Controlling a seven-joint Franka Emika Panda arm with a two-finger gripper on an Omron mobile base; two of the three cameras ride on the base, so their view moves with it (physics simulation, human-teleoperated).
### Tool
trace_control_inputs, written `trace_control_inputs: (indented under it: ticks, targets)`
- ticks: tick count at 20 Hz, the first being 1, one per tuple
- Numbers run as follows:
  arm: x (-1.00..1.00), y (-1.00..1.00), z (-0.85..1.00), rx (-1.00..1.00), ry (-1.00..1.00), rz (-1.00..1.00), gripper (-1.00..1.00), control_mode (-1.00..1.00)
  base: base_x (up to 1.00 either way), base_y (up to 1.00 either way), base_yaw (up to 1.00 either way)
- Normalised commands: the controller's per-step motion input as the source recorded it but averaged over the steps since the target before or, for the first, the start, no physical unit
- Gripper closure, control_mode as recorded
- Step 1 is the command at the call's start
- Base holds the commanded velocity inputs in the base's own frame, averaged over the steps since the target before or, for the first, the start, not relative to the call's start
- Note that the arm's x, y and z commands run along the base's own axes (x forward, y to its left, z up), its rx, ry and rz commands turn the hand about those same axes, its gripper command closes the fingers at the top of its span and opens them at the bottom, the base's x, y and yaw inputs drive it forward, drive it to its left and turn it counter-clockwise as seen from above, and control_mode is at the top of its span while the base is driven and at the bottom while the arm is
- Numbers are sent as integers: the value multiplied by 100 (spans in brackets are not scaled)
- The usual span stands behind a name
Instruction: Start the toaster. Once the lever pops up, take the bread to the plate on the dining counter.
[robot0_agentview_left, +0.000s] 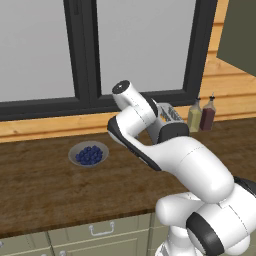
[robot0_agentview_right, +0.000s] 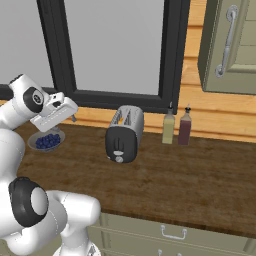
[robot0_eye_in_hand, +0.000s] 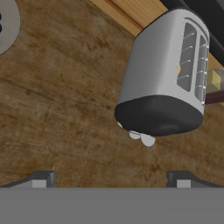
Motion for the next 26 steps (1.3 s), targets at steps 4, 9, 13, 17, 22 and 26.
trace_control_inputs:
  ticks: [4,9,13,17,22,26]
  targets:
    - [0,0,0,0,0,0,-100,-100,0,0,0]
    - [0,0,0,0,0,0,-100,-100,0,0,0]
    - [0,0,0,0,0,0,-100,-100,0,0,0]
    - [0,0,0,0,0,0,-100,-100,0,0,0]
    - [0,0,0,0,0,0,-100,-100,0,0,0]
    - [0,0,0,0,0,0,-100,-100,0,0,0]
